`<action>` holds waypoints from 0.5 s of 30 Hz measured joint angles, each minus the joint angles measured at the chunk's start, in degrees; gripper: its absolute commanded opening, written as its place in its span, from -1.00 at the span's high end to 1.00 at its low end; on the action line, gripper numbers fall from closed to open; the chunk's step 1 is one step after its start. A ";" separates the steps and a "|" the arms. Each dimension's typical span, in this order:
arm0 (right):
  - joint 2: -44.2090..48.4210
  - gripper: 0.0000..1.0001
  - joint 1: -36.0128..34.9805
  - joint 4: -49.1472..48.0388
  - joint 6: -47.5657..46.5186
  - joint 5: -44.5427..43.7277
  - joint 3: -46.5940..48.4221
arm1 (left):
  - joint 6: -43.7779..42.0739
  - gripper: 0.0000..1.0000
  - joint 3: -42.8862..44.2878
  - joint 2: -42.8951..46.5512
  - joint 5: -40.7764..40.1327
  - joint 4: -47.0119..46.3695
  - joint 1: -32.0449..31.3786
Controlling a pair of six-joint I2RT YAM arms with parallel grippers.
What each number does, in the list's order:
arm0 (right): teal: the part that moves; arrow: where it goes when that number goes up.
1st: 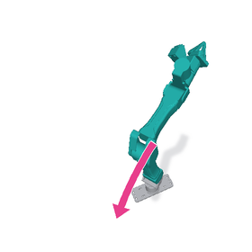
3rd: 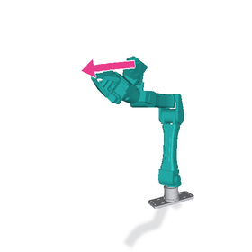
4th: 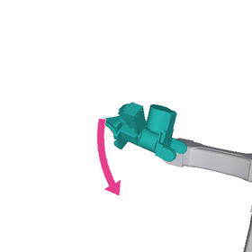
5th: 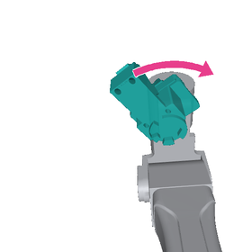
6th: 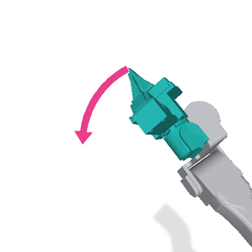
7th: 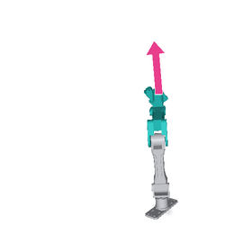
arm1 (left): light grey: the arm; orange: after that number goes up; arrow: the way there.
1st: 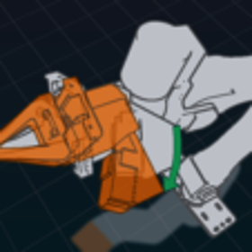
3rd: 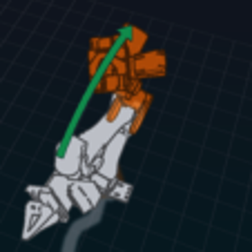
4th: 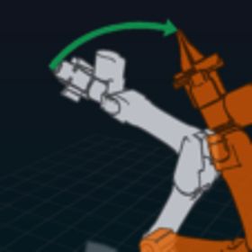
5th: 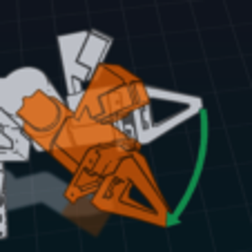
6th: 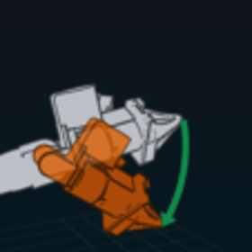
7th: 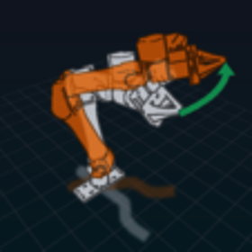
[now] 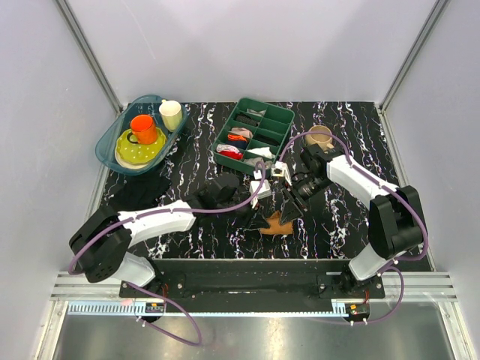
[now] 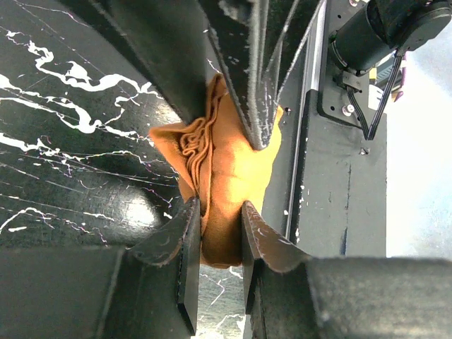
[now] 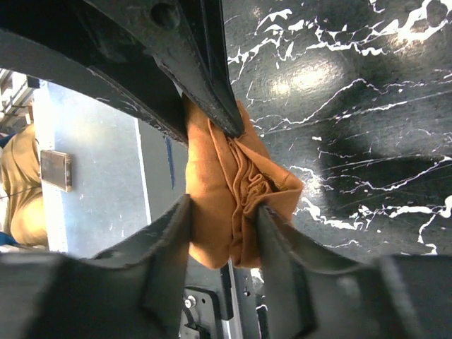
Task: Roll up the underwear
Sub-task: Pick up the underwear from the center of the board.
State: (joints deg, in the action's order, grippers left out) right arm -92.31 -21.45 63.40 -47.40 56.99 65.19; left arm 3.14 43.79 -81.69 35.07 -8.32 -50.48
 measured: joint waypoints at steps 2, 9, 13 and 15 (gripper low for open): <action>0.00 0.60 -0.02 -0.07 0.31 -0.37 0.04 | 0.42 0.83 0.00 -0.15 -0.11 0.04 0.15; 0.00 0.73 -0.04 0.96 -1.64 -0.20 0.39 | 1.64 0.54 0.00 -0.20 -0.22 0.04 0.68; 0.00 0.74 -0.04 1.25 -2.89 0.07 0.90 | 2.56 0.11 0.00 -0.17 -0.20 -0.39 1.09; 0.00 0.75 -0.04 1.75 -3.41 0.13 0.92 | 3.30 -0.27 0.00 -0.15 -0.35 -0.90 1.29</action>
State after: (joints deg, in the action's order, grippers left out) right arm -92.31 -21.50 65.14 -50.81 57.12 66.11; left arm 6.44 43.79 -81.84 34.72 -9.21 -49.19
